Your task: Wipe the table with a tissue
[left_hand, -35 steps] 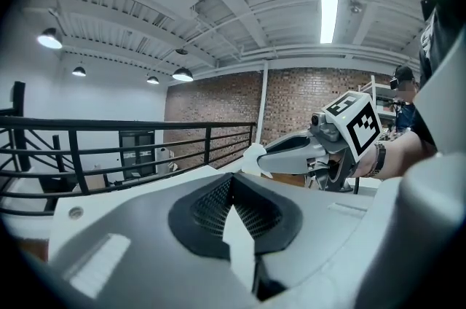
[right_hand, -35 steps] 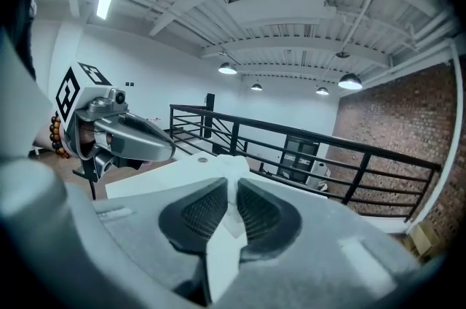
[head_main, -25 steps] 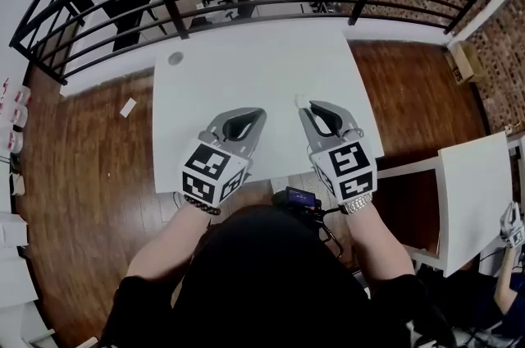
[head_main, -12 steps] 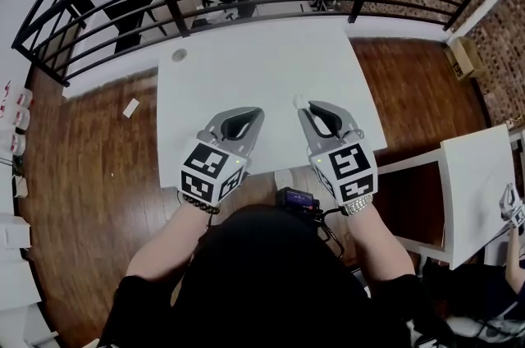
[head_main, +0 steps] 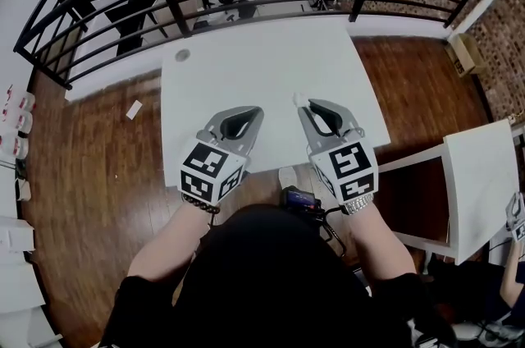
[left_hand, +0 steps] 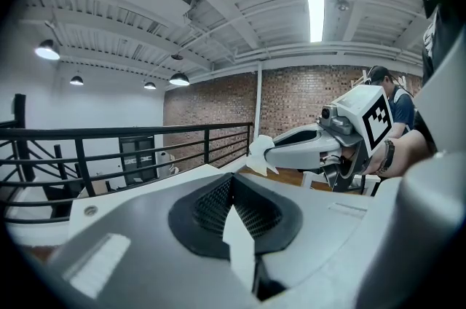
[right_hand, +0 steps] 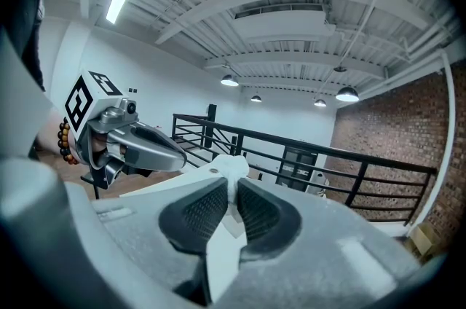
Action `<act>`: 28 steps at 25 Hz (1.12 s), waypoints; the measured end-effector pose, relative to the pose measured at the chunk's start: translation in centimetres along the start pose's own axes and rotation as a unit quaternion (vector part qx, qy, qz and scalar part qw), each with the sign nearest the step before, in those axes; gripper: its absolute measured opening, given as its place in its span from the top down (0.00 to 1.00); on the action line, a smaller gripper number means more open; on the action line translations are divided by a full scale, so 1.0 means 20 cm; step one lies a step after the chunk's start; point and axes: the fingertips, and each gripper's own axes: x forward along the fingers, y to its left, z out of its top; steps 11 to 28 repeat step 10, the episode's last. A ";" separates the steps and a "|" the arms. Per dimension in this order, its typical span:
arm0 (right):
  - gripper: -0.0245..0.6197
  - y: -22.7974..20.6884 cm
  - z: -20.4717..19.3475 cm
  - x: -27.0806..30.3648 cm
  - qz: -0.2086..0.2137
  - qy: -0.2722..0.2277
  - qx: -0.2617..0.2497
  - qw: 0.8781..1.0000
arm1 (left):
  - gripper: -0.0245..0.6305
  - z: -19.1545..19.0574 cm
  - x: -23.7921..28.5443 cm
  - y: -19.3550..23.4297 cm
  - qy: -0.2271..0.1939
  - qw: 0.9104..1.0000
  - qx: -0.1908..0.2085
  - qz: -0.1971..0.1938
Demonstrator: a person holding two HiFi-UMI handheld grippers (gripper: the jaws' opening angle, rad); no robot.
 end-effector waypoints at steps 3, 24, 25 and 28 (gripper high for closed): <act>0.91 0.02 0.00 -0.02 -0.002 -0.002 -0.001 1.000 | 0.94 -0.01 -0.02 -0.01 -0.001 1.000 0.001 0.000; 0.91 0.04 0.01 -0.01 -0.002 -0.002 -0.002 1.000 | 0.94 -0.01 -0.04 0.00 -0.003 1.000 0.001 -0.001; 0.91 0.04 0.01 -0.01 -0.002 -0.002 -0.002 1.000 | 0.94 -0.01 -0.04 0.00 -0.003 1.000 0.001 -0.001; 0.91 0.04 0.01 -0.01 -0.002 -0.002 -0.002 1.000 | 0.94 -0.01 -0.04 0.00 -0.003 1.000 0.001 -0.001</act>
